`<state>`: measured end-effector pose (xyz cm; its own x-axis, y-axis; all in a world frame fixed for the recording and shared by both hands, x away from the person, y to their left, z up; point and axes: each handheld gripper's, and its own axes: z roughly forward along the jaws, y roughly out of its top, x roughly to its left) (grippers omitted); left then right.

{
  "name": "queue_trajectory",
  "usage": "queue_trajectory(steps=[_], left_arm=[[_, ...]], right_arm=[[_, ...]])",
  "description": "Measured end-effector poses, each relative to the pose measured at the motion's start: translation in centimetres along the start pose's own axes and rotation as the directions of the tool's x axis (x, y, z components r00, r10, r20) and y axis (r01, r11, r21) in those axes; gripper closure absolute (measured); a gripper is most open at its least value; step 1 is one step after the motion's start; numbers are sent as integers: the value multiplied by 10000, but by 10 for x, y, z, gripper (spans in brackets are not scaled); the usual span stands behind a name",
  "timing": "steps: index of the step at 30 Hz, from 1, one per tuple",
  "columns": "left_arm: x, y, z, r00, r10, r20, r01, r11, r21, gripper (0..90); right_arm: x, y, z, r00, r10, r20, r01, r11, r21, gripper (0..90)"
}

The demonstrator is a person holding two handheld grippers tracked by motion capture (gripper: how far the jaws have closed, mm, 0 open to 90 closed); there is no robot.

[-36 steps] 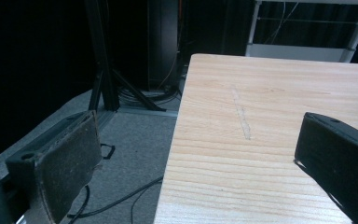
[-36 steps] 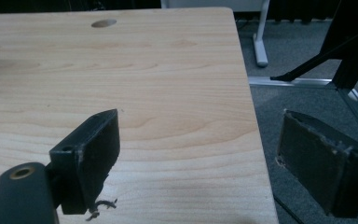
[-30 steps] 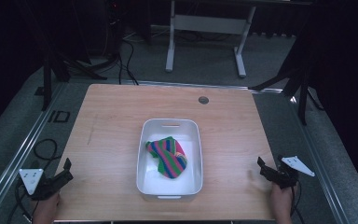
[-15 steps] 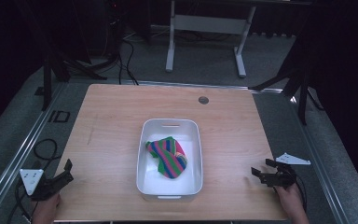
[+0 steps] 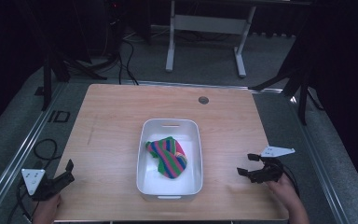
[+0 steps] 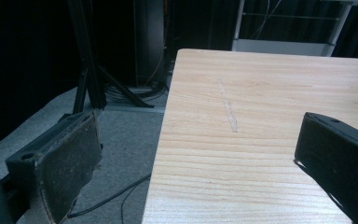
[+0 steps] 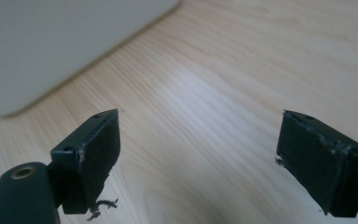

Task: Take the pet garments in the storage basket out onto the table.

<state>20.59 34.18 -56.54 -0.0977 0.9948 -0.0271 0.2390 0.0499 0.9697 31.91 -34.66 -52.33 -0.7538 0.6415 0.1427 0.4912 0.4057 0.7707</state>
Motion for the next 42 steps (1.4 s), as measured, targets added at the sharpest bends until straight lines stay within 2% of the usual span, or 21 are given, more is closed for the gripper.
queue_trajectory(steps=[3, 4, 5, 11, 15, 16, 21, 22, 24, 30, 38, 40, 42], left_arm=[[-1, 0, 0, 10000, 79, -16, -79, 10000, 11, 9], [-1, 0, 0, 10000, 79, -16, -79, 10000, 11, 9], [-1, 0, 0, 10000, 78, 12, -78, 10000, 24, 9], [-2, -1, 0, 9999, 140, 26, -140, 9999, 29, 9], [-2, -1, 0, 9999, 142, 45, -143, 9999, 30, 9], [-2, -1, 0, 9999, 104, 68, -104, 9999, 30, 9], [-2, -1, 0, 9999, 103, 81, -103, 9999, 44, 9], [-2, -1, 0, 9999, 103, 81, -103, 9999, 44, 9], [-2, -1, 0, 9999, 100, 86, -101, 9999, 45, 9], [-1, 0, 0, 10000, 64, 67, -64, 10000, 62, 9], [-1, -1, 0, 10000, 50, 67, -51, 10000, 51, 9], [-1, -1, 0, 10000, 42, 89, -43, 10000, 56, 9], [-1, 0, 0, 9999, 58, 97, -59, 10000, 57, 9]], right_arm=[[6, 15, 1, 9993, -302, -224, 298, 9994, -173, 133], [6, 15, 1, 9993, -302, -224, 298, 9994, -173, 133], [12, 30, 3, 9970, -612, -476, 602, 9979, -226, 134], [27, 57, 10, 9869, -1200, -1074, 1187, 9928, -183, 134], [34, 71, 12, 9814, -1459, -1248, 1448, 9893, -178, 134], [39, 80, 13, 9768, -1634, -1384, 1623, 9866, -192, 134], [53, 104, 18, 9624, -2092, -1730, 2072, 9779, -295, 140], [53, 104, 18, 9624, -2092, -1730, 2072, 9779, -295, 140], [60, 113, 22, 9563, -2325, -1772, 2309, 9725, -302, 140], [77, 135, 36, 9348, -2876, -2084, 2907, 9567, -163, 140], [93, 150, 60, 9130, -3239, -2479, 3359, 9419, 66, 138], [98, 152, 67, 9050, -3514, -2396, 3651, 9309, 138, 137], [102, 154, 73, 9027, -3577, -2391, 3745, 9268, 272, 135]])
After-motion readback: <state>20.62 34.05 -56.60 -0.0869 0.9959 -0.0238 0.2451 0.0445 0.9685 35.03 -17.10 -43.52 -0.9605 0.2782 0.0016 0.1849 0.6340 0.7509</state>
